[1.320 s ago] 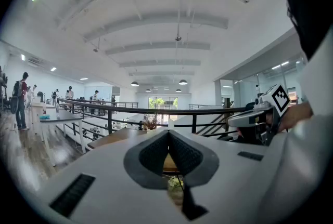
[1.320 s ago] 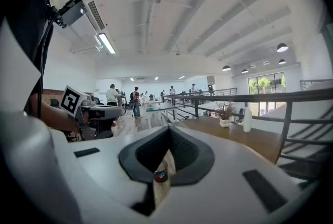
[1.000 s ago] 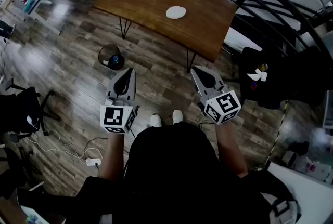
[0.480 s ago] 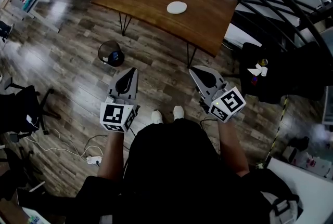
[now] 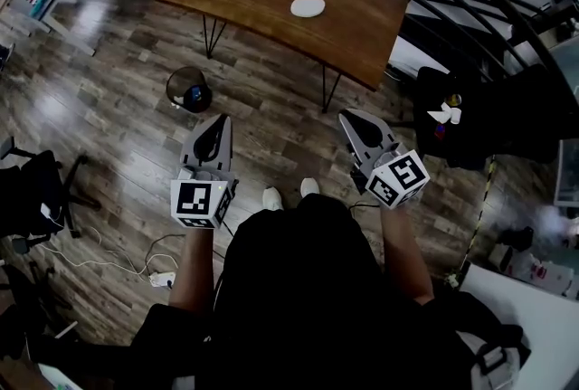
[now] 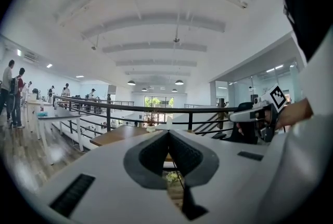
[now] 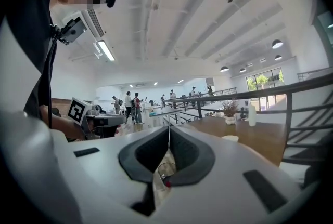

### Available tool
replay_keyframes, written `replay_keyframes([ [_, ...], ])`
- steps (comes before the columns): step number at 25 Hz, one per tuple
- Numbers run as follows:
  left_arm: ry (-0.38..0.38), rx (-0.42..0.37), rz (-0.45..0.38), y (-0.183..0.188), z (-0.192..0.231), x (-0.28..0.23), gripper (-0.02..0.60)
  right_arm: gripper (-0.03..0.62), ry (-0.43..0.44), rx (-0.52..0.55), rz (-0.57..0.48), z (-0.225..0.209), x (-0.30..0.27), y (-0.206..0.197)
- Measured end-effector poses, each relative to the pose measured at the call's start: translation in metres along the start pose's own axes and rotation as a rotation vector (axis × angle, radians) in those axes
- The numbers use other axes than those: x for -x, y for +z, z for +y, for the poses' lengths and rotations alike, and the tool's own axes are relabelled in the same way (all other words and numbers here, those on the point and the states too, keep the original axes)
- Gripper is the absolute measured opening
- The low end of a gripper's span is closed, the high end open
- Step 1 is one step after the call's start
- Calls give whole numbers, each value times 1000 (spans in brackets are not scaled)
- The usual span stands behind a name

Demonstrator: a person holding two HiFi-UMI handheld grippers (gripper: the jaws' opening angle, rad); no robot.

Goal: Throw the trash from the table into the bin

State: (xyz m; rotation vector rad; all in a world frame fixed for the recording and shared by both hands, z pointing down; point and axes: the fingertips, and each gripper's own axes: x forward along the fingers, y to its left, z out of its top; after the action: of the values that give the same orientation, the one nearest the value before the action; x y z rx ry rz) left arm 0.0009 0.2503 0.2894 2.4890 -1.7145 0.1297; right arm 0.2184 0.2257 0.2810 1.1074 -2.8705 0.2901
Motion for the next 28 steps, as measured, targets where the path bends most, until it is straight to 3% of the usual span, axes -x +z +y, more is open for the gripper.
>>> replay_keyframes([
  [14, -42, -1, -13, -2, 12, -11, 11, 14, -76, -18, -18, -7, -11, 13],
  [20, -43, 17, -8, -2, 9, -26, 11, 15, -93, -38, -29, -31, -9, 12],
  [28, -23, -3, -10, 9, 12, -85, 11, 14, -77, -119, -58, -85, -34, 13],
])
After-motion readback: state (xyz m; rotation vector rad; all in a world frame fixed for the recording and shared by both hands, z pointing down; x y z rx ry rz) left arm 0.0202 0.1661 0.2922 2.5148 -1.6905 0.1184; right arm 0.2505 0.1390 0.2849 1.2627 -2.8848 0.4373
